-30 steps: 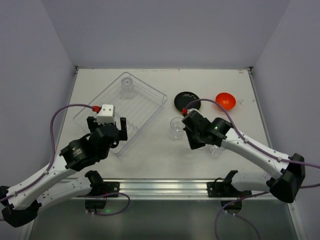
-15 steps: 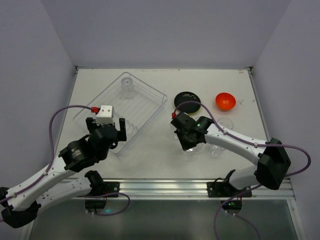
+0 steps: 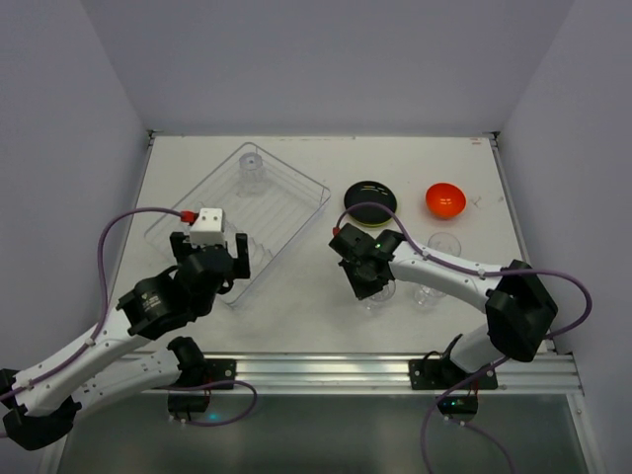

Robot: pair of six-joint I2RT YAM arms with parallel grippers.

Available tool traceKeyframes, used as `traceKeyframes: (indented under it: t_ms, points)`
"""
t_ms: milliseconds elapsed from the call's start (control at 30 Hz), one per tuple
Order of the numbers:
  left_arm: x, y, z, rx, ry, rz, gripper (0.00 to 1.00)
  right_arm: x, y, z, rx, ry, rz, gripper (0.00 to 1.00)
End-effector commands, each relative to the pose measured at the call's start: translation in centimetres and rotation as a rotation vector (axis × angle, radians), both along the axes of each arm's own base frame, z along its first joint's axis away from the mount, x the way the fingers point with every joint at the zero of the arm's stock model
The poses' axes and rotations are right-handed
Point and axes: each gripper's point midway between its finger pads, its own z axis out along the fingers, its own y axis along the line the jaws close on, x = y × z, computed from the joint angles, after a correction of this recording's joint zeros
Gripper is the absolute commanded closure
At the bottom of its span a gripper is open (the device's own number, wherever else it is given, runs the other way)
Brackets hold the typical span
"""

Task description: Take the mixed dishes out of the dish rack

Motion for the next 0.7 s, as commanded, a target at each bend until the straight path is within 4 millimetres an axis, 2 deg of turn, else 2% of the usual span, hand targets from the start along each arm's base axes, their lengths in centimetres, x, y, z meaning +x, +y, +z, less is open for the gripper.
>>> traceKeyframes:
  t_ms: [0,167,267,333,467,500,600,633,667]
  points:
    - [0.5,0.4,0.5,0.002,-0.029,0.038,0.0,0.4,-0.7,-0.3,-0.027,-0.018,-0.021,0.8]
    - [0.4,0.4,0.7,-0.006,-0.027,0.039,0.0,0.9,-0.9,0.2,-0.028,-0.038,-0.035,0.69]
    - [0.4,0.4,0.8,-0.016,-0.029,0.04,0.0,0.8,-1.1,0.7,-0.027,-0.047,-0.047,0.52]
    - [0.4,0.4,1.0,-0.022,-0.031,0.04,0.0,0.7,-1.1,1.6,-0.003,-0.062,-0.05,0.49]
    - [0.4,0.1,1.6,-0.045,-0.032,0.045,0.0,0.5,-0.9,4.7,0.079,-0.108,-0.038,0.46]
    - [0.6,-0.1,2.1,-0.055,-0.035,0.046,0.0,0.2,-0.8,6.0,0.123,-0.125,-0.029,0.44]
    - [1.1,-0.7,2.9,-0.069,-0.034,0.062,0.0,-0.7,-0.8,8.1,0.203,-0.151,0.007,0.36]
    - [1.4,-0.6,3.2,-0.064,-0.035,0.085,0.0,-1.1,-0.9,9.7,0.263,-0.183,0.022,0.35]
    - [1.7,-0.6,3.5,-0.08,-0.039,0.119,0.0,-1.4,-0.9,10.5,0.294,-0.196,0.035,0.33]
